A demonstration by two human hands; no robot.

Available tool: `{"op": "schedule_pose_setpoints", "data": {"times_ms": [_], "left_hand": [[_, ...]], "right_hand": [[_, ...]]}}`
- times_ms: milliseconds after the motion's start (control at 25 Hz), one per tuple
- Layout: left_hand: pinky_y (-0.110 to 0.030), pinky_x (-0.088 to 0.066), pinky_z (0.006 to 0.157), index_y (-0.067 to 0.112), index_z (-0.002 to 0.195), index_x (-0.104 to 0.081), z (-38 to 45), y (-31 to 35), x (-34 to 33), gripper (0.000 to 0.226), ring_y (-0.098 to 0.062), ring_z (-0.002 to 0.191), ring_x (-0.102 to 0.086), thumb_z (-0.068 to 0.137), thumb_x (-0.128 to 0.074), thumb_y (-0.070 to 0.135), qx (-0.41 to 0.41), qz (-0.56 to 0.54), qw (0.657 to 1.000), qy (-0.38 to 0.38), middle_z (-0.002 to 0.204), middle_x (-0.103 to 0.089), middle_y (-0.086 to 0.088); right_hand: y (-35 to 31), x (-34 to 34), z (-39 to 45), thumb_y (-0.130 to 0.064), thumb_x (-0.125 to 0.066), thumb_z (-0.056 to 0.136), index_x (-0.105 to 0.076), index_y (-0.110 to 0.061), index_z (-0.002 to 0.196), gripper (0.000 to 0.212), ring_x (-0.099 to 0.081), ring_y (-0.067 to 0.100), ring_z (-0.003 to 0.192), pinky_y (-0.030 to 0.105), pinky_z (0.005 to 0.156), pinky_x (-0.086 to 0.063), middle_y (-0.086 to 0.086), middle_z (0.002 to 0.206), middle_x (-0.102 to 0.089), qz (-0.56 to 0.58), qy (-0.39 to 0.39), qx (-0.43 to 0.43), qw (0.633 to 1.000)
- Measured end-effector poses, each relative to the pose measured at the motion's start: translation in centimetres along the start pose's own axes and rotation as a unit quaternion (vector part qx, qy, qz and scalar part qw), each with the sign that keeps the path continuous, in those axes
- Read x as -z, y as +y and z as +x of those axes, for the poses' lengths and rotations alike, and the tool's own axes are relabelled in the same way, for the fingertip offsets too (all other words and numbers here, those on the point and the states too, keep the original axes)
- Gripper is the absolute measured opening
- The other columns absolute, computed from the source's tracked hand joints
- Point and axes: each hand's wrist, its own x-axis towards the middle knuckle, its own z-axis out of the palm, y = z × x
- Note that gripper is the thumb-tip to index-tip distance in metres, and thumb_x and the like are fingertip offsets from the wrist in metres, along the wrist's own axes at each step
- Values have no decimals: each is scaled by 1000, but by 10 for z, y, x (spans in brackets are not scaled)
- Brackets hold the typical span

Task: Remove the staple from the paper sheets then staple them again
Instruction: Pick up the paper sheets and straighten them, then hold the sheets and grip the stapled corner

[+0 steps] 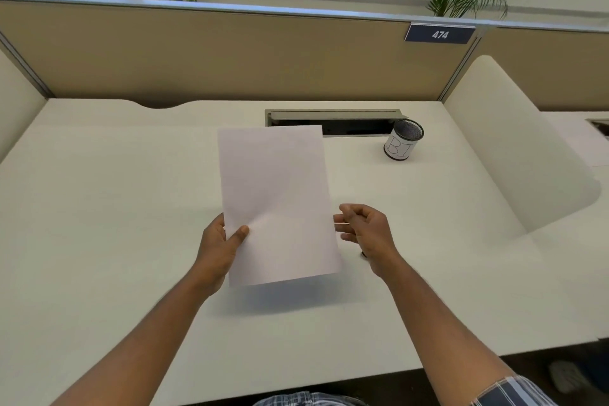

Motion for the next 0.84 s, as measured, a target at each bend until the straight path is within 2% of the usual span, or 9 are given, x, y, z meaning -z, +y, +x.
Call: {"op": "schedule_pose_setpoints", "data": {"times_ms": [80, 160, 200, 280, 360, 440, 520, 680, 840], "left_hand": [[-47, -57, 92, 25, 119, -63, -1, -6, 3, 25, -29, 104, -71, 97, -63, 11, 3, -5, 1000, 5, 116, -74, -3], [-46, -56, 91, 23, 120, -62, -2, -10, 5, 26, -29, 104, -71, 98, -63, 10, 6, -10, 1000, 12, 116, -74, -4], [-45, -56, 91, 22, 121, -62, -3, -12, 5, 26, -29, 104, -71, 98, -62, 10, 7, -13, 1000, 15, 116, -73, -4], [-46, -56, 92, 21, 124, -61, -4, -16, 5, 28, -30, 105, -70, 98, -62, 10, 9, -12, 1000, 14, 117, -73, -5], [-49, -56, 95, 19, 127, -61, -5, -18, 3, 30, -30, 106, -71, 98, -62, 10, 10, -9, 1000, 8, 118, -73, -5], [-51, -55, 96, 19, 128, -61, -5, -20, 2, 32, -29, 107, -71, 98, -63, 10, 10, -9, 1000, 2, 119, -73, -4], [-51, -55, 97, 20, 128, -60, -5, -20, 1, 32, -29, 107, -70, 97, -63, 11, 9, -8, 1000, -1, 119, -73, -4], [-45, -57, 92, 21, 126, -61, -8, -15, -2, 30, -27, 107, -71, 98, -62, 10, 6, -27, 1000, 8, 118, -74, -2], [-48, -55, 97, 22, 125, -61, -5, -12, 0, 29, -26, 109, -70, 98, -62, 11, 2, -31, 999, 16, 120, -73, -2]], "right_hand": [[18, 22, 0, -31, -69, 96, -72, -21, 101, 11, -77, 9, 80, 27, 65, -57, -5, 88, -80, -110, 71, 20, 991], [37, 42, -1, -31, -71, 92, -72, -24, 101, 12, -70, -1, 75, 33, 74, -57, -12, 86, -74, -258, 145, 42, 954], [48, 49, -2, -35, -72, 89, -72, -25, 105, 18, -68, 2, 82, 33, 76, -54, -14, 91, -70, -328, 169, 56, 928], [72, 59, -3, -46, -77, 83, -68, -24, 115, 40, -61, 19, 104, 36, 81, -51, -6, 107, -64, -422, 187, 80, 883], [89, 63, -2, -57, -78, 78, -63, -21, 127, 63, -55, 28, 116, 43, 90, -51, 2, 122, -58, -472, 180, 67, 861], [99, 65, -1, -63, -76, 77, -59, -19, 132, 72, -53, 30, 120, 45, 94, -50, 4, 128, -55, -498, 162, 33, 851], [105, 67, 2, -57, -74, 83, -61, -20, 130, 62, -53, 30, 118, 43, 91, -48, 4, 126, -55, -509, 154, 23, 846], [112, 71, 3, -36, -71, 93, -66, -18, 119, 32, -54, 28, 106, 37, 80, -45, 2, 114, -58, -515, 144, 71, 842], [107, 59, -6, -24, -64, 99, -62, -18, 111, 14, -55, 22, 104, 31, 80, -41, -3, 108, -55, -427, 90, 87, 896]]}}
